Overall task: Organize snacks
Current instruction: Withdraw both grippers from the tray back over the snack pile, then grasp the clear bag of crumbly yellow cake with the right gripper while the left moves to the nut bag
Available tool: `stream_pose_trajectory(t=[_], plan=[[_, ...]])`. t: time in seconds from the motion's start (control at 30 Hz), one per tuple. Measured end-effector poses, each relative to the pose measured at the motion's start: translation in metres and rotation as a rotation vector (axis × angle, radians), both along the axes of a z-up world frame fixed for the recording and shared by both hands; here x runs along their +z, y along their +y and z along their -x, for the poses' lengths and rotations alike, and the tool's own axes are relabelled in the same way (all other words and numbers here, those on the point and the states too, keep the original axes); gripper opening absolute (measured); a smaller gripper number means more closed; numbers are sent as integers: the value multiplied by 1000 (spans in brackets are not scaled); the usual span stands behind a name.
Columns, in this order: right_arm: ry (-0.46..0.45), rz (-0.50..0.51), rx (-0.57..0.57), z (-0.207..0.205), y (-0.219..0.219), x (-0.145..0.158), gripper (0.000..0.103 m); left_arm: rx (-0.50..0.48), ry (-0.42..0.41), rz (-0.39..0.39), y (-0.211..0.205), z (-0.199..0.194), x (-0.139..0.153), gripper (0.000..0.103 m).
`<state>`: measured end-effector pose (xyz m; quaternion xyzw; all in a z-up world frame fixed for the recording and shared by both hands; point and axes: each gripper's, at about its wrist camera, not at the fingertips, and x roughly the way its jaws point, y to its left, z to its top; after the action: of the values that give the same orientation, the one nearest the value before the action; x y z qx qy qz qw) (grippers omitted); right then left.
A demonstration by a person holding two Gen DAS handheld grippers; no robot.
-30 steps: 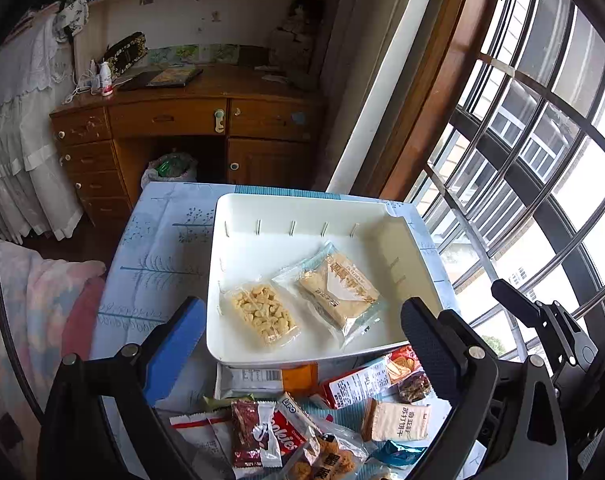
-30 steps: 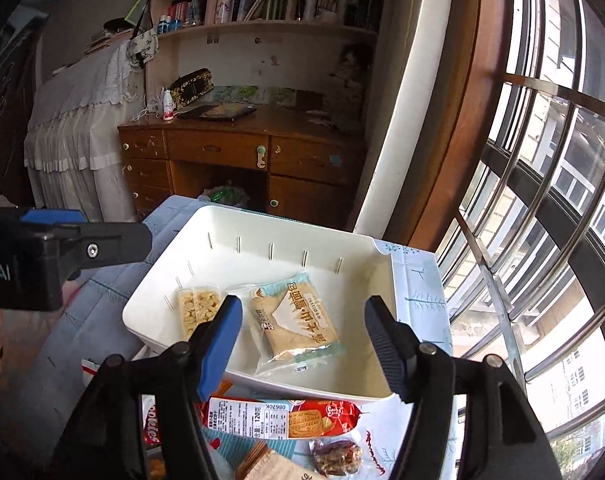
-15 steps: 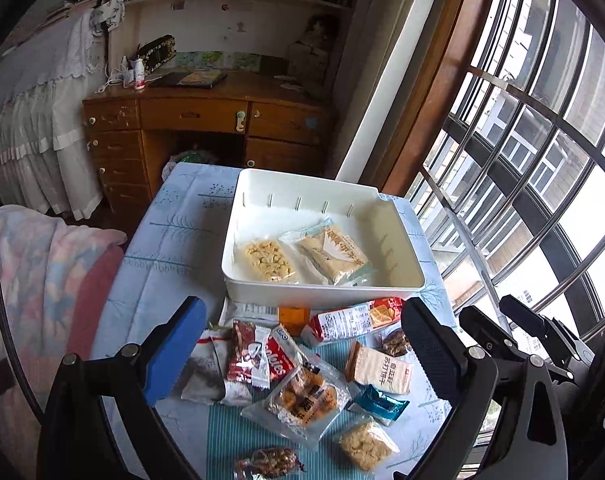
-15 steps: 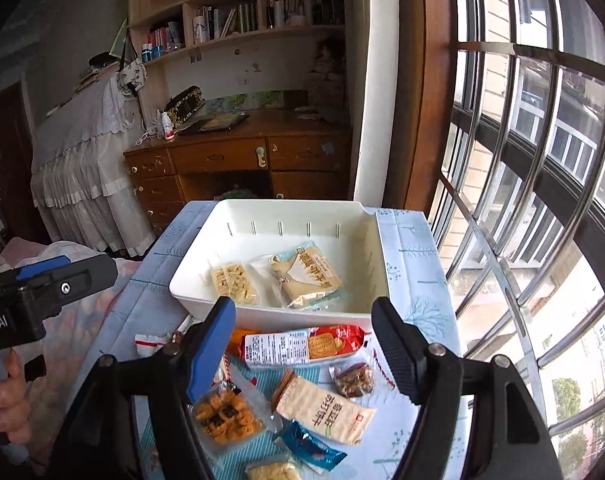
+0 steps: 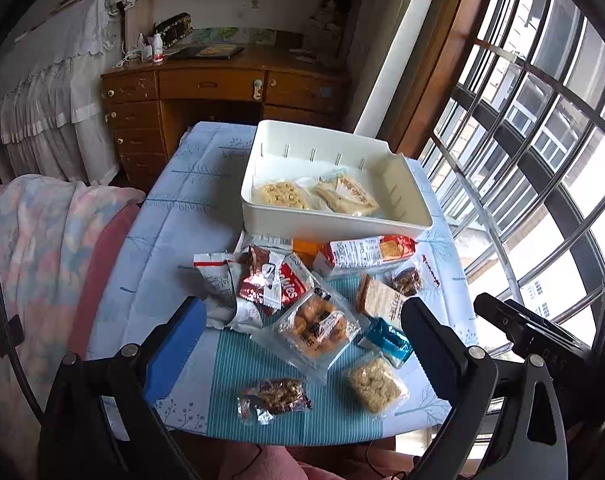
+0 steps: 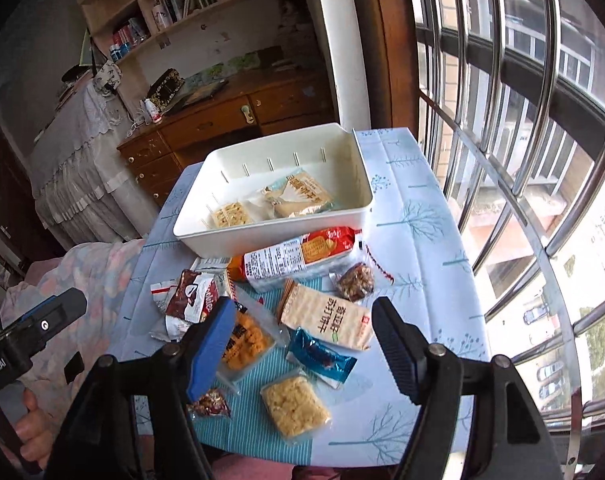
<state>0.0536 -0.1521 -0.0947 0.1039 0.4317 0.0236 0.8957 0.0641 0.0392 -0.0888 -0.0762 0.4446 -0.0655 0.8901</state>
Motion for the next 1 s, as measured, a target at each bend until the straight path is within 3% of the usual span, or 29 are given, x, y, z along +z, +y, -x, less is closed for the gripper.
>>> stream_pose_trajectory(t=[0.2,0.53,0.9,1.0], plan=[[128,-128,-38,5,-10,-30,71,-34,94,-57,-6,7,-23,97],[371,-304,-120,8,-14,-93,71,-91,323,-110,-13,-1,-78,97],[588,-482,-261,8,-15,-143,72,-111,653,-55,-14,-27,-143,97],[626,-542,-313,10,-16,-154,77,-103,742,-39,-11,-35,-162,97]])
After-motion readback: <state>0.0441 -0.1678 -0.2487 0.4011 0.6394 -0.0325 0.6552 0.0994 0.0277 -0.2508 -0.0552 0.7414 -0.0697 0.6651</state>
